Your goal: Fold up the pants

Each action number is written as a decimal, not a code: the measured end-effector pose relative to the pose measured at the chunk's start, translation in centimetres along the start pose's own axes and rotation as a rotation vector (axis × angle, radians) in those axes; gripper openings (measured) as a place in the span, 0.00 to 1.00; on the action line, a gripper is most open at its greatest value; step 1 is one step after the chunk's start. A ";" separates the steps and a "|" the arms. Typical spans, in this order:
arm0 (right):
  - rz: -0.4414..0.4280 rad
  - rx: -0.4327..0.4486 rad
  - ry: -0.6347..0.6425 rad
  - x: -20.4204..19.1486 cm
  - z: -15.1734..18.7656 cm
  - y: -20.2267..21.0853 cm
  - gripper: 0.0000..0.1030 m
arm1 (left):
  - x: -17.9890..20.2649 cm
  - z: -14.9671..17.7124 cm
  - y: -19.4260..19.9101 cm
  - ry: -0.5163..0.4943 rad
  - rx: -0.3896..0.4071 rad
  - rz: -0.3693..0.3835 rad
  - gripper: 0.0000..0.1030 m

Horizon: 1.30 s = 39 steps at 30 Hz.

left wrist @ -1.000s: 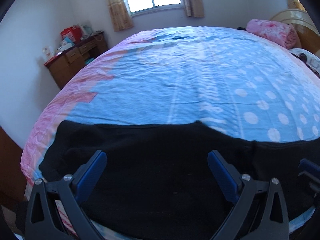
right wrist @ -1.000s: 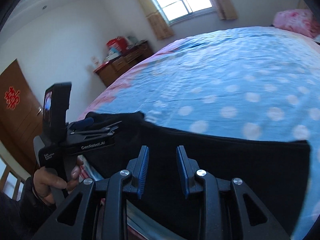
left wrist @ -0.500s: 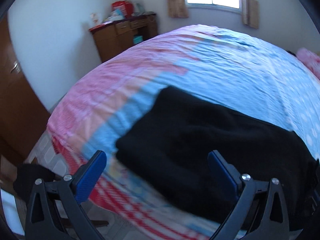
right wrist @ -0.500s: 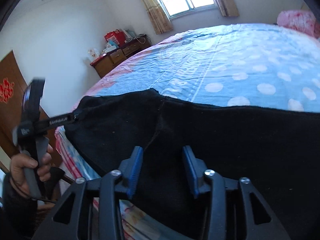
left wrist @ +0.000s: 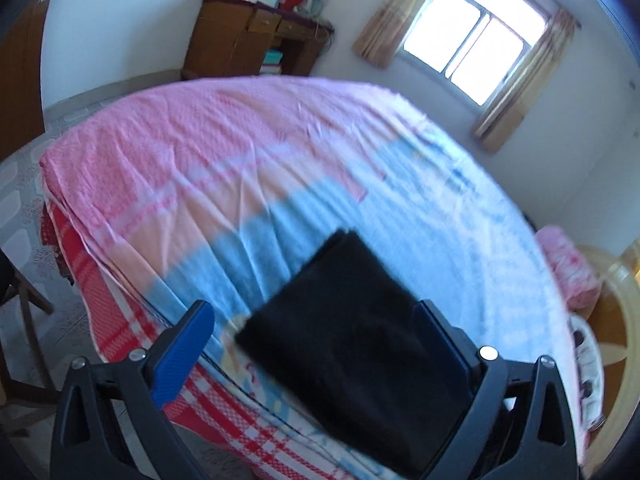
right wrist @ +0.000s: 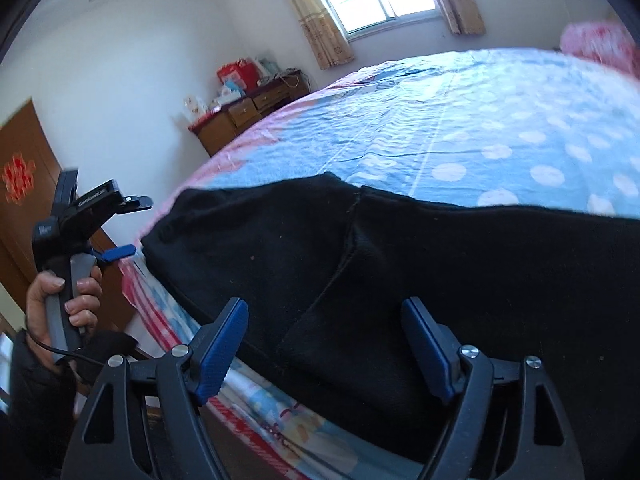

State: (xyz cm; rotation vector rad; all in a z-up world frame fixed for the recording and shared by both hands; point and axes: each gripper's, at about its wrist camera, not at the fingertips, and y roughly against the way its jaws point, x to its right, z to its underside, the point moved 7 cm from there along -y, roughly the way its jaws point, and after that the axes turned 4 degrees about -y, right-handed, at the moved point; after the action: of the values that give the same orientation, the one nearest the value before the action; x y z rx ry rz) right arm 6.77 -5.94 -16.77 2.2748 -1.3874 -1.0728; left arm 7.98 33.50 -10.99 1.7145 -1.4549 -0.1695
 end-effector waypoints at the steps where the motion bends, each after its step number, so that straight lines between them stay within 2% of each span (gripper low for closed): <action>1: -0.005 0.005 -0.014 0.2 0.0 0.2 0.78 | -0.2 -0.4 0.3 0.009 0.010 -0.004 0.98; 4: 0.018 0.028 -0.026 0.5 -0.2 0.8 0.78 | -0.6 -0.7 0.1 0.001 0.003 -0.057 0.98; 10: 0.021 0.027 -0.036 0.7 -0.4 1.1 0.78 | -0.2 2.0 -3.4 -0.054 -0.054 -0.120 0.96; 12: 0.022 0.025 -0.035 0.7 -0.4 1.3 0.78 | 0.3 2.6 -3.8 -0.092 -0.019 -0.170 0.95; 14: 0.024 0.022 -0.036 0.7 -0.4 1.3 0.78 | 2.1 3.3 -4.0 -0.119 -0.039 -0.113 0.88; 16: 0.025 0.021 -0.038 0.8 -0.4 1.5 0.78 | 3.7 3.7 -4.3 -0.146 -0.051 -0.058 0.69; 17: 0.026 0.019 -0.039 0.7 -0.4 1.6 0.78 | 4.4 3.9 -4.9 -0.156 -0.079 -0.022 0.66; 19: 0.027 0.013 -0.045 0.7 -0.4 1.8 0.78 | 4.5 3.9 -5.0 -0.146 -0.067 -0.022 0.59; 21: 0.025 0.010 -0.055 0.8 -0.5 2.5 0.78 | 4.0 3.6 -4.9 -0.106 -0.053 0.003 0.51; 22: 0.026 0.015 -0.058 0.8 -0.6 3.0 0.78 | 3.5 3.5 -4.9 -0.083 -0.047 0.012 0.41; 24: 0.046 0.043 -0.051 1.1 -1.0 4.4 0.78 | 2.3 3.2 -4.9 -0.013 -0.047 0.044 0.31; 26: 0.092 0.072 -0.042 1.8 -1.4 5.6 0.78 | 1.6 3.1 -4.7 0.065 -0.046 0.106 0.25; 27: 0.111 0.083 -0.043 2.3 -1.6 6.1 0.78 | 1.7 3.1 -4.6 0.070 -0.044 0.117 0.23; 31: 0.164 0.100 -0.084 4.6 -2.5 7.8 0.78 | 5.1 2.5 -3.3 -0.080 0.014 0.079 0.22; 36: 0.193 0.129 -0.214 9.2 -3.4 11.2 0.78 | 13.9 2.1 0.6 -0.339 0.140 0.173 0.22; 39: 0.202 0.150 -0.292 11.9 -3.8 13.7 0.78 | 20.2 4.1 3.0 -0.514 0.192 0.277 0.22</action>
State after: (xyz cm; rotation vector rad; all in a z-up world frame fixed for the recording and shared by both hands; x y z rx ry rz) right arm 3.71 -23.49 -11.78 2.0776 -1.8243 -1.3111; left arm 9.56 14.22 -3.32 1.6683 -2.1294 -0.3484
